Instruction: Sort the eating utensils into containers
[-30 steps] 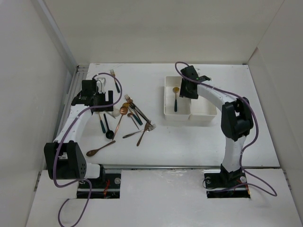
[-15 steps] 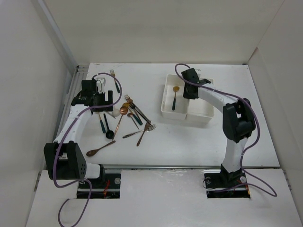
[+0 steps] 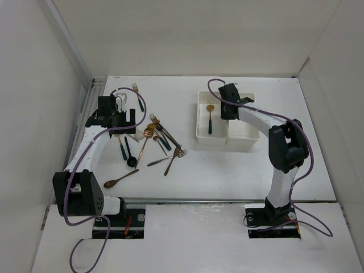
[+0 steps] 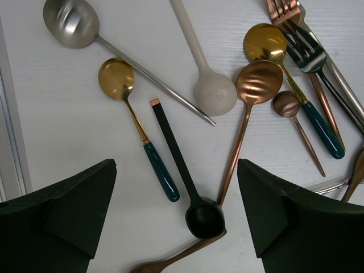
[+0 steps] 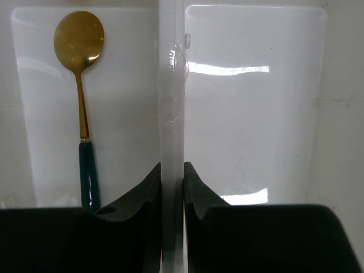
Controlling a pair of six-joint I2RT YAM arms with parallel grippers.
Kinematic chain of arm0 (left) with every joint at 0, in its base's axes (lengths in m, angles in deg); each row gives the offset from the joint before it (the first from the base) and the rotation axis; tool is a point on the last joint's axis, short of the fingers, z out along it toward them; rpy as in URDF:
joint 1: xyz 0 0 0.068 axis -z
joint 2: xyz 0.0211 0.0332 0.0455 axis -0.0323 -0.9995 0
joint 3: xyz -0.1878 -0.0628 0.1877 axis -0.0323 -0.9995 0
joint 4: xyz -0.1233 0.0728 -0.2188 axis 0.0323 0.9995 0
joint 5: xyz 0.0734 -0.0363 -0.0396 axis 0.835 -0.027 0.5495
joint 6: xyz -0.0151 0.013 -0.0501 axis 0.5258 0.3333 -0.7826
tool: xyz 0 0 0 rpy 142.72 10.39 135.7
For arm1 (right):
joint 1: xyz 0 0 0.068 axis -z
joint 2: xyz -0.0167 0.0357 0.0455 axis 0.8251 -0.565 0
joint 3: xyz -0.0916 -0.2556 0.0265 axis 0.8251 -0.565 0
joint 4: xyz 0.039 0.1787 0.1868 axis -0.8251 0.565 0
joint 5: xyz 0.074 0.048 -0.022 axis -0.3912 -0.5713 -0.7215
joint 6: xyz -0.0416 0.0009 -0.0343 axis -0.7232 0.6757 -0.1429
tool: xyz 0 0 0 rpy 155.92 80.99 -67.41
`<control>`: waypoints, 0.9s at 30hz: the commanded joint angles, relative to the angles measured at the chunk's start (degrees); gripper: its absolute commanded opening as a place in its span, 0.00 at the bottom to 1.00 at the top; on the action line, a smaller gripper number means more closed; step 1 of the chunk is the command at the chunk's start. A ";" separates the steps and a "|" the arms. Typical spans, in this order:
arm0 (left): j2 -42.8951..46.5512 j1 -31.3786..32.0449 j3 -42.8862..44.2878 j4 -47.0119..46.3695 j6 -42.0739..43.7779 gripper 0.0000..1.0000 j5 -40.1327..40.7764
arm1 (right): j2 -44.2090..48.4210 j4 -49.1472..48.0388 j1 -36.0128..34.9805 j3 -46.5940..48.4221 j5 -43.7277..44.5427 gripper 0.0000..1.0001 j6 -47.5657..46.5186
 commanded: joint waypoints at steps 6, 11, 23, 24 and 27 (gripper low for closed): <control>2.74 0.15 -0.04 -0.60 0.61 0.85 -0.56 | 0.39 -2.10 -0.48 1.75 -0.06 0.25 -4.73; 2.74 0.15 -1.18 -0.60 1.92 0.71 -2.23 | 2.85 -1.56 -0.48 2.28 -0.68 0.55 -4.20; -11.39 -3.98 12.22 1.58 1.31 0.64 2.09 | 10.14 2.83 -0.48 7.37 -5.42 0.82 -3.68; -13.06 -3.98 12.26 1.60 1.31 0.64 0.95 | 10.15 2.83 -1.00 7.37 -5.42 0.82 -3.68; -18.78 -3.98 18.84 3.01 -1.58 0.64 -3.19 | 12.07 2.83 -1.01 7.90 -5.42 0.82 -2.63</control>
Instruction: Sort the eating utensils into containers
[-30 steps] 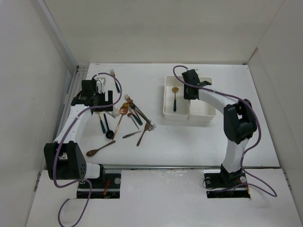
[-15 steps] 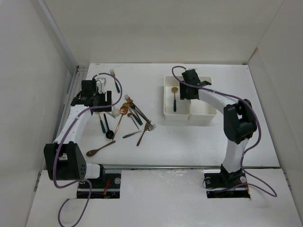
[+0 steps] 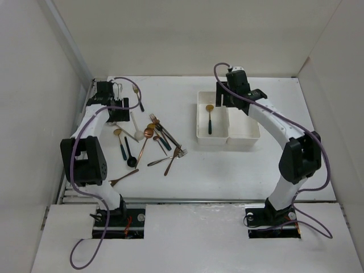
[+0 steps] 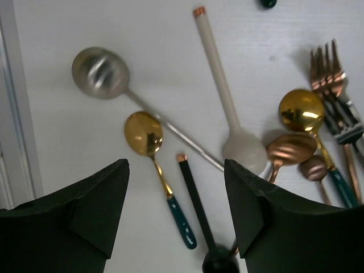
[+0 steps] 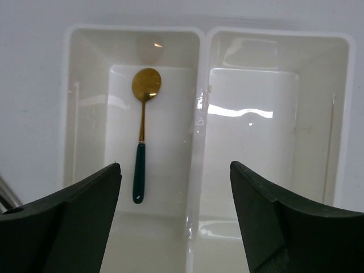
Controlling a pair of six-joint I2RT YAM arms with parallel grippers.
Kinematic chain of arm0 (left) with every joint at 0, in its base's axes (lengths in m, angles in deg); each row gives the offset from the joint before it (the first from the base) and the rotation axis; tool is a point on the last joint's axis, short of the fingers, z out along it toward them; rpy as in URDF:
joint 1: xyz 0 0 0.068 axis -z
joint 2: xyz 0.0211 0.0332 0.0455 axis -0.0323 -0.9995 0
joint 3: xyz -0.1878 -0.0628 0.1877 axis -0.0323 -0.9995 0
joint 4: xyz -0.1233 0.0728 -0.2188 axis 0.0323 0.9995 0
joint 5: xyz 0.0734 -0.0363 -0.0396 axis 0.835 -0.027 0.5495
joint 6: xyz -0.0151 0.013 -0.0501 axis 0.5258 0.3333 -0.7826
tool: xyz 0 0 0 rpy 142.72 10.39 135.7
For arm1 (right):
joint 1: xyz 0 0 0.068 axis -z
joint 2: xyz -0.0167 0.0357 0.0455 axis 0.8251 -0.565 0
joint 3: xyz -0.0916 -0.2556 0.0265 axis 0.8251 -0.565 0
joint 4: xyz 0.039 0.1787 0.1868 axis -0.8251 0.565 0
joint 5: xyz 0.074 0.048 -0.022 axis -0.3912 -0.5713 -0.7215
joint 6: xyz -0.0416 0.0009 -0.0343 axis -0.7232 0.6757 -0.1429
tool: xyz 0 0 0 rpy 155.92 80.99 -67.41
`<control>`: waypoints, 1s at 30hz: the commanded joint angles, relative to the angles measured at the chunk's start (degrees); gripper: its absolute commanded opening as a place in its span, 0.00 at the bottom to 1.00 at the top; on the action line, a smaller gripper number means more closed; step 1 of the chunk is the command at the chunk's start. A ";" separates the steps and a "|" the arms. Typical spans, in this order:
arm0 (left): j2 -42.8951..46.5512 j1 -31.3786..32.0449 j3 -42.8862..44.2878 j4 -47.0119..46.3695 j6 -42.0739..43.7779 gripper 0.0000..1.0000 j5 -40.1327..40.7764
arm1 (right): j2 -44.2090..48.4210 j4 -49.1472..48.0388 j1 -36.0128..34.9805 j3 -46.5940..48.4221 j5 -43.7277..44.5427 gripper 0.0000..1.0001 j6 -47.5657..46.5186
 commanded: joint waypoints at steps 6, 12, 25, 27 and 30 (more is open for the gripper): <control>-9.75 -0.38 9.83 1.02 -10.62 0.54 -2.95 | 6.35 0.91 -1.27 0.23 2.35 0.82 6.80; -11.53 -0.38 5.10 0.68 -16.35 0.51 1.68 | 9.95 -0.14 -3.03 -4.61 3.15 0.82 13.48; -14.24 -0.38 3.41 -1.53 -16.88 0.51 0.57 | 4.42 3.20 -6.63 0.21 5.78 0.82 14.02; -15.82 -0.91 4.47 -0.48 -16.88 0.51 -0.05 | 4.42 3.72 -6.64 0.91 6.31 0.82 14.02; -17.05 -2.13 4.47 -0.48 -16.88 0.51 -0.58 | 4.42 3.72 -6.64 0.92 6.92 0.82 14.02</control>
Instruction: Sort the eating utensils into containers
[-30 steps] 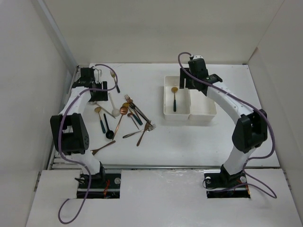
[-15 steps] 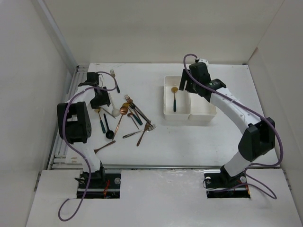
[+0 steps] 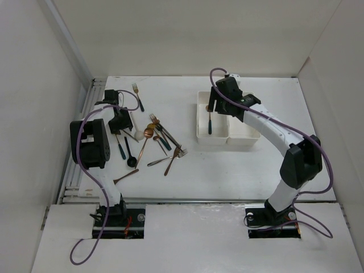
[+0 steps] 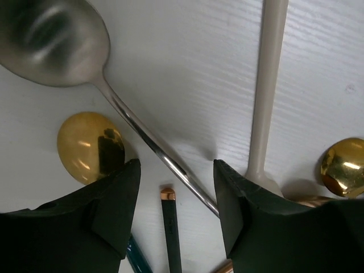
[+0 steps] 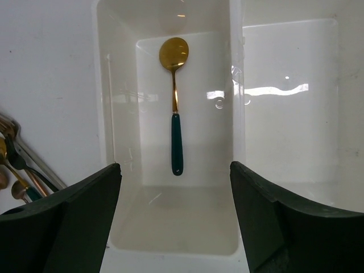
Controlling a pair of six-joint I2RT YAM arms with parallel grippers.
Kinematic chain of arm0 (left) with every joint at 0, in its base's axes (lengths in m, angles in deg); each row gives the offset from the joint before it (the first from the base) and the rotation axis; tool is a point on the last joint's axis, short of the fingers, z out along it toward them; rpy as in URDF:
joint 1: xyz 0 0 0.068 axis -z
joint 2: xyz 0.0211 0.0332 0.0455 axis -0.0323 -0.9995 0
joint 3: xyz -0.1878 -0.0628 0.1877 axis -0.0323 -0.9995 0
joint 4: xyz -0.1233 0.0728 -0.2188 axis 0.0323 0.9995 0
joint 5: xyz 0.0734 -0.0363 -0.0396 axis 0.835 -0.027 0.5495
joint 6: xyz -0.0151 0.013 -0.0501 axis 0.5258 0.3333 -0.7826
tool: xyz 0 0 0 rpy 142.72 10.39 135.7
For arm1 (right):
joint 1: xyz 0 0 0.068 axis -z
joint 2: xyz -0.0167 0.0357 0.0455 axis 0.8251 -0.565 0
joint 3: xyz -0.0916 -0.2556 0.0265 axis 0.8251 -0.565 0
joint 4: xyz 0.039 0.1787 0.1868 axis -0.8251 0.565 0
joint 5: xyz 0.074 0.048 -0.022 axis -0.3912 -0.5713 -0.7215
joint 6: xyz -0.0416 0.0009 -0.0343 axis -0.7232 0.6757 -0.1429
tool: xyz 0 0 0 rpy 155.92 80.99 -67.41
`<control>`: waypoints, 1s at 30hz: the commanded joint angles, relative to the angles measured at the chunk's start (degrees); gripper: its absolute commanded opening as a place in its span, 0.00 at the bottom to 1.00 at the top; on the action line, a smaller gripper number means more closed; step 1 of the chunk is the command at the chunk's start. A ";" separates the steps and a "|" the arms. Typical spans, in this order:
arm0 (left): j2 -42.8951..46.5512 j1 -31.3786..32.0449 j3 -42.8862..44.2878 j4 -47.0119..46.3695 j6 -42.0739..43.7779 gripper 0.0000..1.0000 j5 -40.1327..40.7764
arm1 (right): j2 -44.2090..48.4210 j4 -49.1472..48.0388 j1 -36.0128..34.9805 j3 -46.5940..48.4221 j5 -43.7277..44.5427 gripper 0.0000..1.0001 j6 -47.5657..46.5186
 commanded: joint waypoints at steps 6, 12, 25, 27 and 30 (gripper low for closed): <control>-3.73 -2.56 4.77 1.90 -0.75 0.51 -0.82 | 0.61 0.51 -0.32 2.51 3.47 0.82 0.07; -8.93 -2.56 8.92 3.84 -0.22 0.35 1.11 | 1.66 1.65 0.21 1.90 3.92 0.83 0.07; -11.21 -2.56 9.80 2.79 -0.22 0.00 -1.60 | 3.25 1.57 1.35 1.28 3.92 0.83 -1.15; -10.60 -2.56 10.41 2.79 -0.22 0.00 -2.66 | 3.25 1.57 0.65 1.81 3.92 0.83 -2.55; -7.97 -2.56 11.90 2.79 -0.83 0.00 -6.61 | 4.39 -0.09 -1.63 1.81 3.92 0.83 -5.63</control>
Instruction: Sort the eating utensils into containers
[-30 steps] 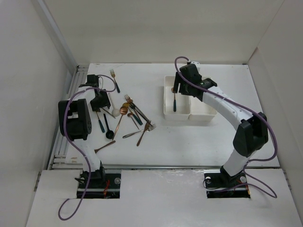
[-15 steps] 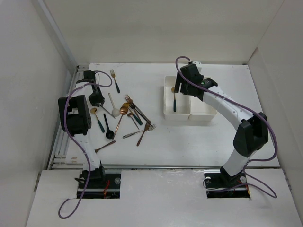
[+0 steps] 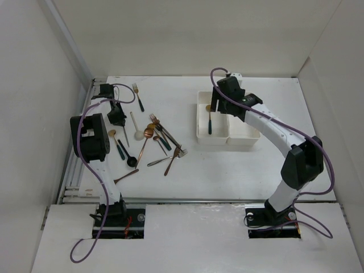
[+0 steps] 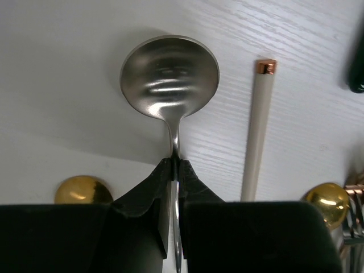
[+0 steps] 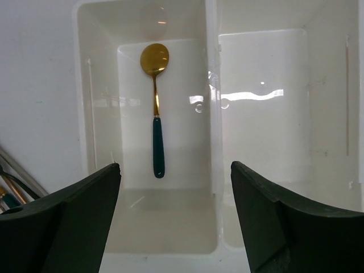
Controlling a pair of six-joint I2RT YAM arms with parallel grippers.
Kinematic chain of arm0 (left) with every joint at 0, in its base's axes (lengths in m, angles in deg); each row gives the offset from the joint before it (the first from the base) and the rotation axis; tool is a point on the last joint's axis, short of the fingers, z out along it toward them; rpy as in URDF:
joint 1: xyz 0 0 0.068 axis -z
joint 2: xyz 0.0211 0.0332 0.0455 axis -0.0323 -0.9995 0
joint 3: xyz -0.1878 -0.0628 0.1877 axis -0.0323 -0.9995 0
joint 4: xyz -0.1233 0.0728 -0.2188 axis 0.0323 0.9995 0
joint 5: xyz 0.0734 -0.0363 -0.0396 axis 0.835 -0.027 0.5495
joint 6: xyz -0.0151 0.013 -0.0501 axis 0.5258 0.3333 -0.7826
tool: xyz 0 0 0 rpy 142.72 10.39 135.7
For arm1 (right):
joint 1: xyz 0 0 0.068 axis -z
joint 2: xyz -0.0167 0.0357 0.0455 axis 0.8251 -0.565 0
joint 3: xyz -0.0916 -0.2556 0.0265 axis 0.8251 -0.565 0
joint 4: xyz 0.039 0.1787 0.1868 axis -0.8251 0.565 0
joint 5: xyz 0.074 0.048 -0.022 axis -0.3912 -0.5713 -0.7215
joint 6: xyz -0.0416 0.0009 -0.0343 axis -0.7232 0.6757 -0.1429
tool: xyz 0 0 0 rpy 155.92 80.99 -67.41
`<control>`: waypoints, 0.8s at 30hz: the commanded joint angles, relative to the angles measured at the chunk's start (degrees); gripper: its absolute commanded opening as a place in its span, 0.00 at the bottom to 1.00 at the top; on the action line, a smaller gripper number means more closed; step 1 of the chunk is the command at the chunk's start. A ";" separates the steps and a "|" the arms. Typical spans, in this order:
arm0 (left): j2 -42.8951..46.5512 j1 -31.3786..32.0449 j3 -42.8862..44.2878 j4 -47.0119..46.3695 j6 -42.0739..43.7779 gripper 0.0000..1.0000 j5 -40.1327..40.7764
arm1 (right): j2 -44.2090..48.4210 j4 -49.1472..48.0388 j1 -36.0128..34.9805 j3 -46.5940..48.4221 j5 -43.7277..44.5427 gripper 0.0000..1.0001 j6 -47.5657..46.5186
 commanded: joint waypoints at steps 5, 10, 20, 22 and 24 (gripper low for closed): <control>6.13 0.63 7.79 1.67 -1.41 0.00 -11.12 | 5.73 -7.40 -6.62 1.57 -7.43 0.86 -10.61; 13.52 2.65 14.31 1.06 -0.27 0.00 -12.36 | 5.13 -20.19 -8.73 3.50 -27.65 1.00 -11.24; 29.79 11.61 3.68 -3.51 -1.50 0.00 -12.36 | -11.92 -31.04 -14.44 20.98 -44.11 0.95 -2.28; 30.40 12.76 3.68 -3.51 -2.63 0.00 -12.36 | -14.64 -33.41 -14.97 21.52 -46.92 0.90 1.41; 30.41 13.55 3.68 -3.51 -2.64 0.00 -12.36 | -16.49 -36.31 -14.97 22.04 -48.69 0.86 3.17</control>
